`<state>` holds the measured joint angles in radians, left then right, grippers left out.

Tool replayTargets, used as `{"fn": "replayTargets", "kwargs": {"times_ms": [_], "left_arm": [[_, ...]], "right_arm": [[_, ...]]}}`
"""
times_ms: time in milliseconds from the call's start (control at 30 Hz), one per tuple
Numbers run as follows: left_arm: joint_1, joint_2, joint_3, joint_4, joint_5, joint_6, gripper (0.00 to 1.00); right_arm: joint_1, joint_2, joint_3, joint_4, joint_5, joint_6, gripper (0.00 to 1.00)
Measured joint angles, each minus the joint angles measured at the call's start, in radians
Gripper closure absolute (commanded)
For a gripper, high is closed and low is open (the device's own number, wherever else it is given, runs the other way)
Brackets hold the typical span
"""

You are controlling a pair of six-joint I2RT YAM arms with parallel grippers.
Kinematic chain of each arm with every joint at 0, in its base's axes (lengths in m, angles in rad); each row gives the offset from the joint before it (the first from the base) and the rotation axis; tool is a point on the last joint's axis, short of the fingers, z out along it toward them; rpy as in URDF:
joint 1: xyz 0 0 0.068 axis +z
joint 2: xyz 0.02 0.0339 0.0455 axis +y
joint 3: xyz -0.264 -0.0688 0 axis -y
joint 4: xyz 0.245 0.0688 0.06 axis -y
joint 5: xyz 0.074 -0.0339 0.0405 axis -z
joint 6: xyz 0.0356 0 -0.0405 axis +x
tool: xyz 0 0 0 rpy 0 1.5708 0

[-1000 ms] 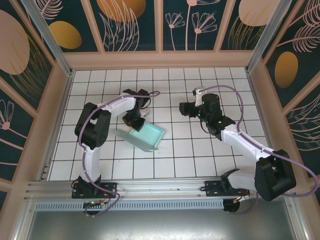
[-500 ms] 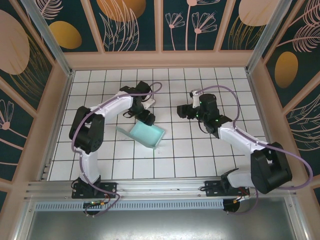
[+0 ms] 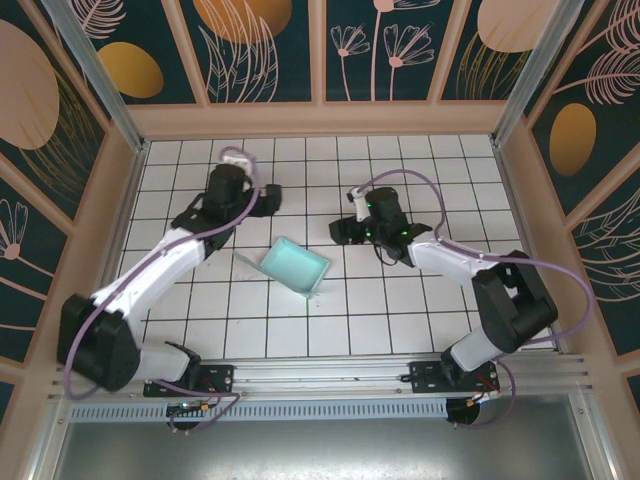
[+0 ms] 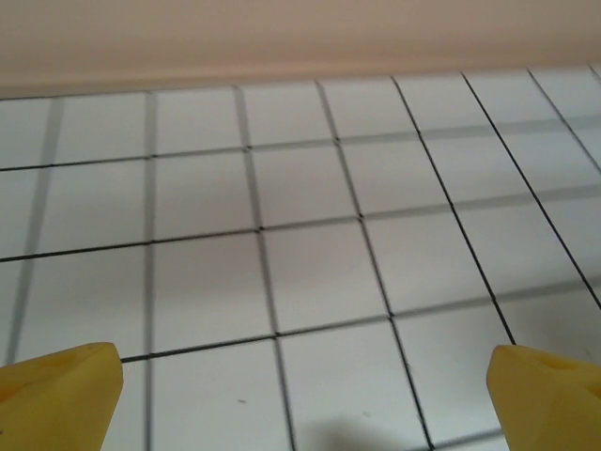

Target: Fold the paper box

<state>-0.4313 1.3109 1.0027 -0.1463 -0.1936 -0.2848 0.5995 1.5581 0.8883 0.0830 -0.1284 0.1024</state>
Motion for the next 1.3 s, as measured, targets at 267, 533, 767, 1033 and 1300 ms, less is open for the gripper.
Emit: {"fn": "replayTargets", "kwargs": {"times_ms": [267,533,767,1033,1300], "left_arm": [[0.139,-0.283,-0.286,0.092,-0.106,-0.141,0.01],[0.159,-0.333,-0.347,0.092,-0.13,-0.189,0.02],[0.16,-0.276,-0.346,0.101,-0.107,-0.187,0.01],[0.16,-0.242,-0.34,0.122,-0.019,-0.169,0.02],[0.16,-0.222,-0.341,0.158,0.049,-0.166,0.01]], "right_arm": [[0.155,0.227,0.169,-0.029,0.053,-0.019,0.22],[0.191,0.385,0.289,-0.092,0.125,0.002,0.22],[0.13,0.362,0.246,-0.11,0.189,0.055,0.23],[-0.035,0.186,0.034,-0.104,0.227,0.088,0.24],[-0.068,-0.106,-0.225,0.045,0.185,0.096,0.28]]}}
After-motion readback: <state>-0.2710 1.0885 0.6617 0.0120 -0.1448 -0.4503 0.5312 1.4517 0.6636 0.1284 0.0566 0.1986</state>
